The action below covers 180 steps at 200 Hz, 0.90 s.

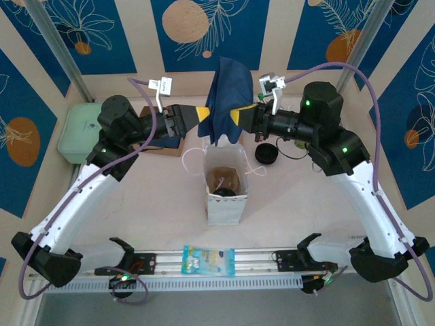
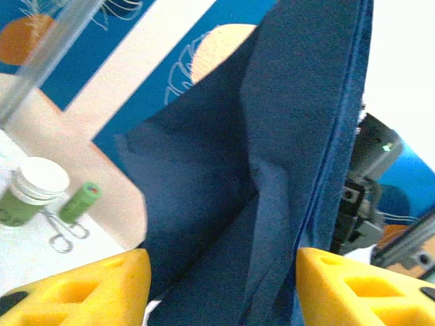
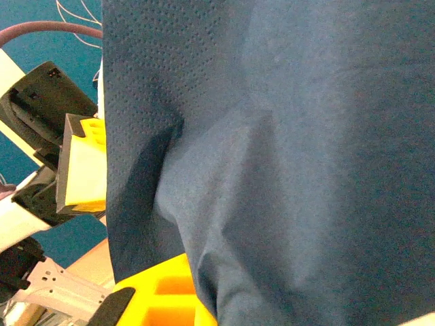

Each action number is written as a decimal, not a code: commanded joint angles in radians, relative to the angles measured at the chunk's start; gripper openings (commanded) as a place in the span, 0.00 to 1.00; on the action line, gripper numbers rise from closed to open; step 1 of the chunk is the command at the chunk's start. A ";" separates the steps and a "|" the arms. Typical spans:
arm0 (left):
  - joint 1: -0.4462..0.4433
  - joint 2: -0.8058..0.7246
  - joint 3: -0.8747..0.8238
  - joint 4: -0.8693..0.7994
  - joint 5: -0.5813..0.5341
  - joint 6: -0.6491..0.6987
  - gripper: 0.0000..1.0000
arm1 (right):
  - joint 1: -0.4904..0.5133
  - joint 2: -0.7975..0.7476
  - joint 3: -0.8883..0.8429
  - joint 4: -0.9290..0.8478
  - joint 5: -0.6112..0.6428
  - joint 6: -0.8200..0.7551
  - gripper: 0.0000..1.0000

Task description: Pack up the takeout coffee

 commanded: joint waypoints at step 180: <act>0.001 -0.084 0.058 -0.417 -0.255 0.300 0.57 | 0.293 0.024 -0.109 -0.131 0.698 -0.193 0.00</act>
